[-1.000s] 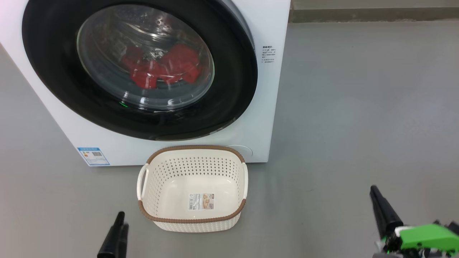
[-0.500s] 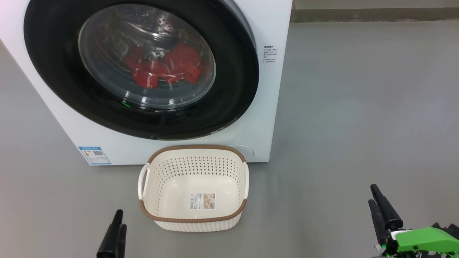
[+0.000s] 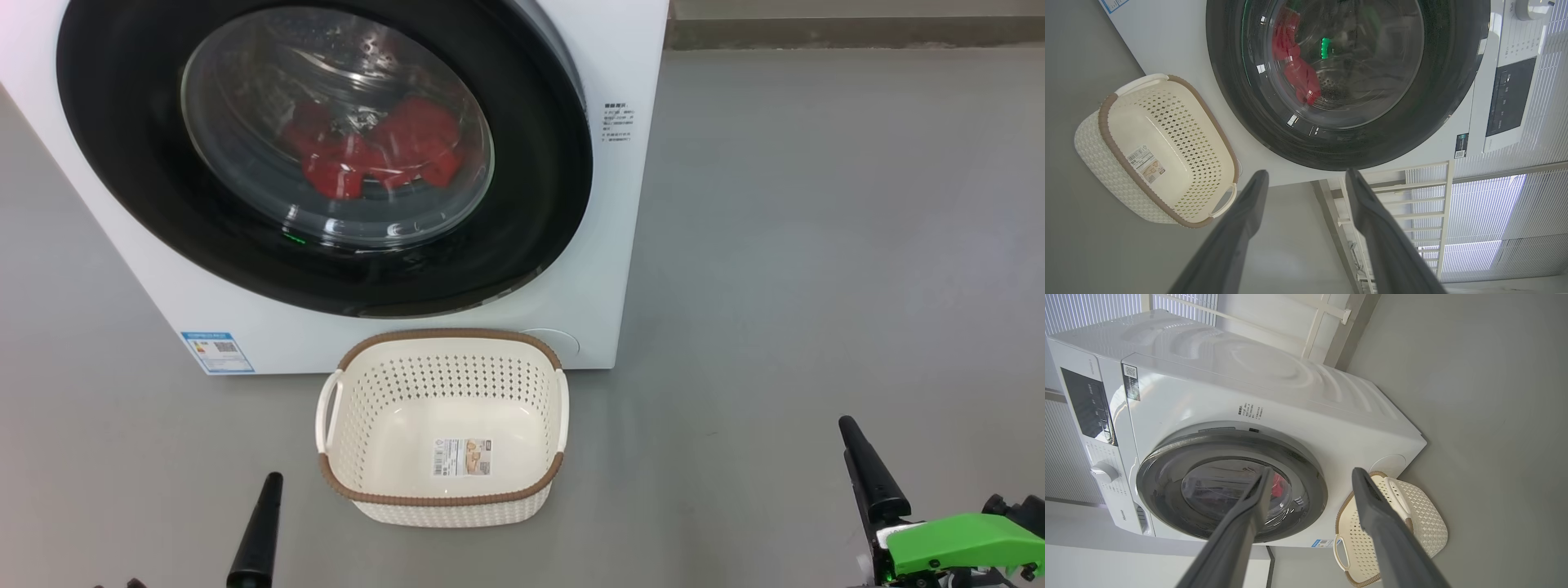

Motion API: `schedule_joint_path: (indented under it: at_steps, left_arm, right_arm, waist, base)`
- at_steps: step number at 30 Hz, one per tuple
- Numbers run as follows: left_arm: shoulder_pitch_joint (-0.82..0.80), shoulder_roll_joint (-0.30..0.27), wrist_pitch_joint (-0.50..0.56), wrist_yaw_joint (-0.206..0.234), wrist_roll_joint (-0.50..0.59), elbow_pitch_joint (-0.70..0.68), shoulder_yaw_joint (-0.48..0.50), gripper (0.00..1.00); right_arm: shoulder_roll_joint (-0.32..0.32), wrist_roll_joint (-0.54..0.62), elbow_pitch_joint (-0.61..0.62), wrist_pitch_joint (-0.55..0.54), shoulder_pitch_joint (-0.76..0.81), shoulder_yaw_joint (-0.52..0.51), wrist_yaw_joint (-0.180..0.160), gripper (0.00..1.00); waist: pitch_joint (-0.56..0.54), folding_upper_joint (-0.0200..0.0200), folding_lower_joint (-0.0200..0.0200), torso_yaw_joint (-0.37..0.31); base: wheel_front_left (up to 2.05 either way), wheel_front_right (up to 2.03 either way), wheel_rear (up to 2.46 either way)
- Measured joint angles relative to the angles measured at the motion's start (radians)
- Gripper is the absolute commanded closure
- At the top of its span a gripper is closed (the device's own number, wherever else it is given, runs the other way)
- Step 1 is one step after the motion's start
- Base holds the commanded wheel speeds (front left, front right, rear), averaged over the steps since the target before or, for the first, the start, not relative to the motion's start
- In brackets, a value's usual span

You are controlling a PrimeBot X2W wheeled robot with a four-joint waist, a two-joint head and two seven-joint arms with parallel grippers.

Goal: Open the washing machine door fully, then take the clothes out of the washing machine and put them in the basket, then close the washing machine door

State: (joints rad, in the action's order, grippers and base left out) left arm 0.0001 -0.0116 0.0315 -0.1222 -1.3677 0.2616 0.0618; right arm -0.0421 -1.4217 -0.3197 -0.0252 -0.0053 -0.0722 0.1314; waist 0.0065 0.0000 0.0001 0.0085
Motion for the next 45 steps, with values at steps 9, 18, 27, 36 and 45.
schedule_joint_path:
  at_steps: [9, 18, 27, 36, 45]
  left_arm:
    - [0.003, -0.001, -0.026, 0.0, 0.151, -0.022, 0.002, 0.0]
    - [0.008, -0.003, -0.053, 0.009, 0.312, -0.046, -0.008, 0.0]
    - [0.024, -0.004, -0.078, 0.023, 0.45, -0.059, -0.03, 0.0]
    - [0.028, -0.013, -0.102, 0.05, 0.58, -0.069, -0.053, 0.0]
    - [0.043, -0.03, -0.127, 0.074, 0.691, -0.082, -0.073, 0.0]
  right_arm:
    - [-0.016, 0.141, 0.007, 0.025, 0.001, 0.023, 0.0, 0.0]
    - [-0.022, 0.266, 0.005, 0.051, 0.003, 0.028, 0.0, 0.0]
    - [-0.025, 0.365, 0.0, 0.07, 0.009, 0.028, 0.0, 0.0]
    - [-0.027, 0.468, 0.0, 0.097, 0.014, 0.038, 0.0, 0.0]
    - [-0.033, 0.561, -0.001, 0.123, 0.022, 0.046, 0.0, 0.0]
  waist:
    - [-0.001, 0.0, 0.0, 0.001]
    - [-0.002, 0.0, 0.0001, 0.001]
    - [-0.002, 0.0, 0.0, 0.0]
    - [0.002, 0.0, 0.0, -0.001]
    - [0.001, 0.0, 0.0, -0.002]
  base:
    - [0.0, 0.0, 0.0]
    - [0.0, 0.0, 0.0]
    - [0.0, 0.0, 0.0]
    - [0.0, 0.0, 0.0]
    - [0.0, 0.0, 0.0]
